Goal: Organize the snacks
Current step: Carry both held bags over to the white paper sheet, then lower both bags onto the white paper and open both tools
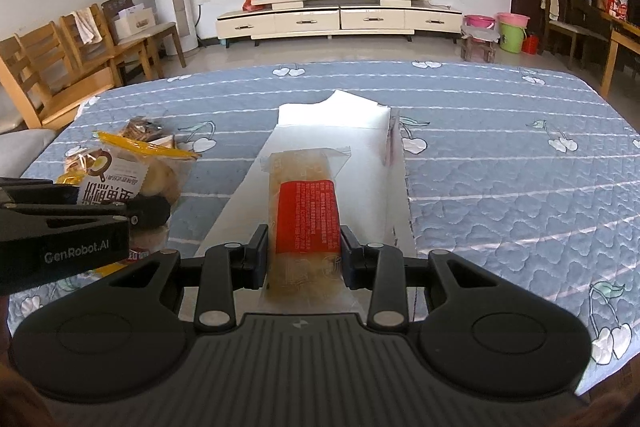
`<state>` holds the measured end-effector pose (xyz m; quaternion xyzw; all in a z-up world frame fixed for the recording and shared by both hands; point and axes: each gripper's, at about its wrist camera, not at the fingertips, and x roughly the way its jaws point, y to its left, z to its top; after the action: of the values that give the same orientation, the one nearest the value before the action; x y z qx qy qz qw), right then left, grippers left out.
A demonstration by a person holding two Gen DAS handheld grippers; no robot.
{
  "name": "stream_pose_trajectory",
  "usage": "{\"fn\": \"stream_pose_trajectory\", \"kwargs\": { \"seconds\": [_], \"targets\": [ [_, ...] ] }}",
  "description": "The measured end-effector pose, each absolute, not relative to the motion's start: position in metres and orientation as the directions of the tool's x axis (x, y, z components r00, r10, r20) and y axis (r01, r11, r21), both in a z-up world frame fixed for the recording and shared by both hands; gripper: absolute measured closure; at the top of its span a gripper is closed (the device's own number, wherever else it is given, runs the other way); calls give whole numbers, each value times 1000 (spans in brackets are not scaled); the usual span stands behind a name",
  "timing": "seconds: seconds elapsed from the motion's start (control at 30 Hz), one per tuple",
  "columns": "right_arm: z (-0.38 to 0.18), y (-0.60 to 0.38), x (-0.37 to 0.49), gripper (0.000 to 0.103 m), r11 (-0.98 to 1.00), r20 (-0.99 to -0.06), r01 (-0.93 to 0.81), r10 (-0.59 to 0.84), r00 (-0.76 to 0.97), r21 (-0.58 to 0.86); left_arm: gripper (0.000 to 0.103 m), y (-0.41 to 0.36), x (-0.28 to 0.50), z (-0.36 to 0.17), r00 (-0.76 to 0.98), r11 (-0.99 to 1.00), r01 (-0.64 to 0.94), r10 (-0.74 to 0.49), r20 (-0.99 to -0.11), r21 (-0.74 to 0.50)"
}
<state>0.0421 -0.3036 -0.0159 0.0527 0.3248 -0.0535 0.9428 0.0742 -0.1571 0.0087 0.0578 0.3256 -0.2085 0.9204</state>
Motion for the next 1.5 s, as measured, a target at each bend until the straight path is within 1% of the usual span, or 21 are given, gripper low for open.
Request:
{"fn": "stream_pose_trajectory", "kwargs": {
  "seconds": [0.47,1.0,1.37,1.5],
  "targets": [
    [-10,-323,70,60,979,-621,192,-109,776,69,76,-195,112,13,692,887,462,-380,-614,-29],
    [-22,-342,122,60,978,-656,206,-128,744,43,76,-225,159,-3,662,880,475,-379,-646,-30],
    [-26,-343,142,60,983,-676,184,-134,725,3,76,-237,179,-17,638,872,487,-392,-663,-48],
    [-28,-346,143,60,983,-684,183,-137,717,-6,75,-242,186,-19,618,859,505,-431,-657,-88]
  ]
}}
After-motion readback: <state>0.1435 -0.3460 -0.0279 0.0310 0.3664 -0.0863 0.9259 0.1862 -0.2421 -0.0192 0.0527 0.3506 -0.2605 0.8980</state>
